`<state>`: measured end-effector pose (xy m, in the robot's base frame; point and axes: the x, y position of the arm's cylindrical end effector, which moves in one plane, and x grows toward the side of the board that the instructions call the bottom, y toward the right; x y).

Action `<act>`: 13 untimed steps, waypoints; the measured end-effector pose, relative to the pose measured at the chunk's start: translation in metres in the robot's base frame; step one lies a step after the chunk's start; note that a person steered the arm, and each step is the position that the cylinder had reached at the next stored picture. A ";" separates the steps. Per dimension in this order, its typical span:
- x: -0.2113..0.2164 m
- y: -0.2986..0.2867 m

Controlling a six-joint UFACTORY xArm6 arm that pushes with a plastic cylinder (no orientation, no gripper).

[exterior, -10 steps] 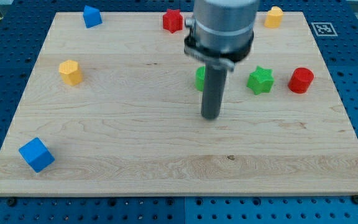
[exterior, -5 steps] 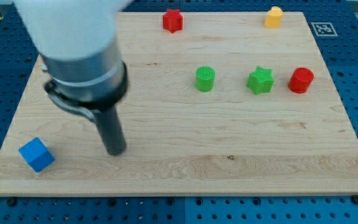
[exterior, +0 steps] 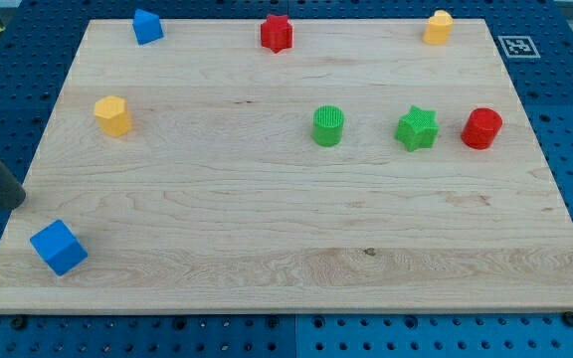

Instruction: Slide the blue cube vertically to the bottom of the red star

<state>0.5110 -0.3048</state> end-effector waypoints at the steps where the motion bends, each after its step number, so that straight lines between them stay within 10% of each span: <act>1: 0.044 0.000; 13: 0.069 0.166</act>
<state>0.5803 -0.1387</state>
